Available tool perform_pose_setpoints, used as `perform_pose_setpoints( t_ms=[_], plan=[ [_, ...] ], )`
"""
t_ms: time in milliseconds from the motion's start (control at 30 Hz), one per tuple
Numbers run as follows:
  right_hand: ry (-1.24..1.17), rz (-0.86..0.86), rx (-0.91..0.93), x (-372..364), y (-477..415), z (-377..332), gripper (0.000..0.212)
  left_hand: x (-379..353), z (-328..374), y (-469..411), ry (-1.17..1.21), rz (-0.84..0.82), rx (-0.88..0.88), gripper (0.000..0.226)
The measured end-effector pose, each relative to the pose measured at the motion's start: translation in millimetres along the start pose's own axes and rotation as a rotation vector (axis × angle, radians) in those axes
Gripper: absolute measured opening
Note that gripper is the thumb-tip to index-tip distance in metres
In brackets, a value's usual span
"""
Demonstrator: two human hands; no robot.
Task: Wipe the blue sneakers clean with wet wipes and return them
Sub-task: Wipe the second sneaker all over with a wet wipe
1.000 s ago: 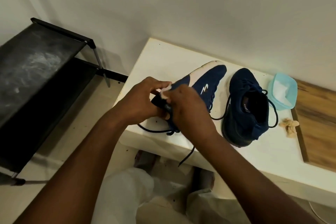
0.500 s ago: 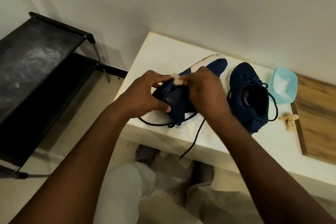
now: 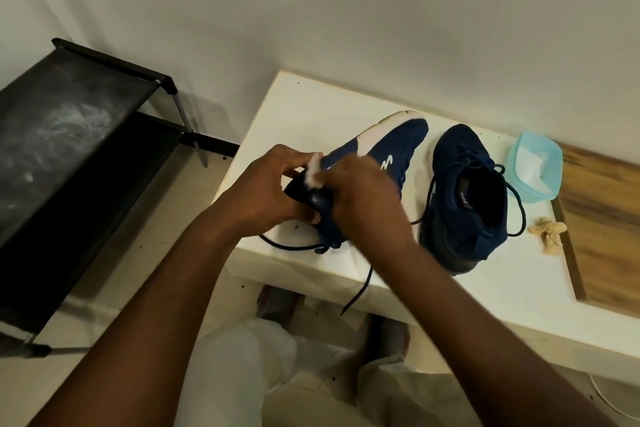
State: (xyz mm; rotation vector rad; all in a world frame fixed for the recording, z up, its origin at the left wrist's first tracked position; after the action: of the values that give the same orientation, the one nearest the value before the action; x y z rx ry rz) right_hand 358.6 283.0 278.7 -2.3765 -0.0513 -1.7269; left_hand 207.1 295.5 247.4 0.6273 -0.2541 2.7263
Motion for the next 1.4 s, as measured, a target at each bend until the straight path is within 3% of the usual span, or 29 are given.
perform_pose_setpoints(
  t_ms=[67, 100, 167, 233, 300, 400, 533, 700, 833, 1100, 1233, 1333, 1400],
  plan=[
    [-0.028, -0.108, 0.162, -12, 24, -25, 0.024, 1, -2, 2, -0.025, -0.011, -0.014, 0.091],
    [-0.093, -0.136, 0.128, -6, 23, -24, 0.024, 1, -2, 2, -0.029, -0.016, -0.018, 0.092],
    [-0.474, -0.175, -0.158, 14, 7, -1, 0.021, 1, -1, 2, -0.034, -0.014, -0.020, 0.091],
    [-1.042, -0.253, -0.470, 32, -3, 29, 0.019, 1, 1, 3, -0.047, -0.029, -0.003, 0.090],
    [-1.456, -0.417, -0.649, 32, -2, 43, 0.024, 1, 5, 5, -0.059, -0.051, 0.011, 0.094],
    [-1.639, -0.593, -0.708, 25, 7, 44, 0.032, -3, 19, 4, -0.186, -0.082, 0.028, 0.109],
    [-1.732, -0.599, -0.692, 25, 4, 43, 0.036, -29, 34, -2, -0.591, -0.136, 0.063, 0.135],
    [-1.679, -0.525, -0.718, 27, 7, 50, 0.032, -42, 34, -6, -0.616, -0.044, 0.106, 0.114],
    [-1.587, -0.370, -0.712, 35, 3, 63, 0.026, -25, 39, -7, -0.604, 0.008, 0.079, 0.099],
    [-1.536, -0.223, -0.599, 46, -6, 69, 0.023, 15, 28, 4, -0.600, -0.029, -0.046, 0.098],
    [-1.155, -0.019, -0.493, 43, -9, 74, 0.024, 12, 25, 6, -0.592, 0.023, 0.008, 0.101],
    [-0.794, 0.062, -0.344, 37, -8, 70, 0.009, 12, 24, 10, -0.546, 0.083, 0.070, 0.089],
    [-0.684, 0.091, -0.300, 33, -10, 70, 0.009, 7, 26, 15, -0.518, 0.129, 0.088, 0.077]
  ],
)
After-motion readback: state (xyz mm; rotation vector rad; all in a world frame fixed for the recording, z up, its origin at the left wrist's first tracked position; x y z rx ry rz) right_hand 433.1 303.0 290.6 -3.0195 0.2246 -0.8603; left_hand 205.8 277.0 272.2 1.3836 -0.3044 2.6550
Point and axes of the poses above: each hand's wrist, its own y-axis away from the middle knuckle, its own x-axis out of the back of the hand, z = x × y, the point moved 4 cm from there along -y, towards the middle knuckle, and after that the axes turned 13 degrees about -x, right-handed, at the moved point
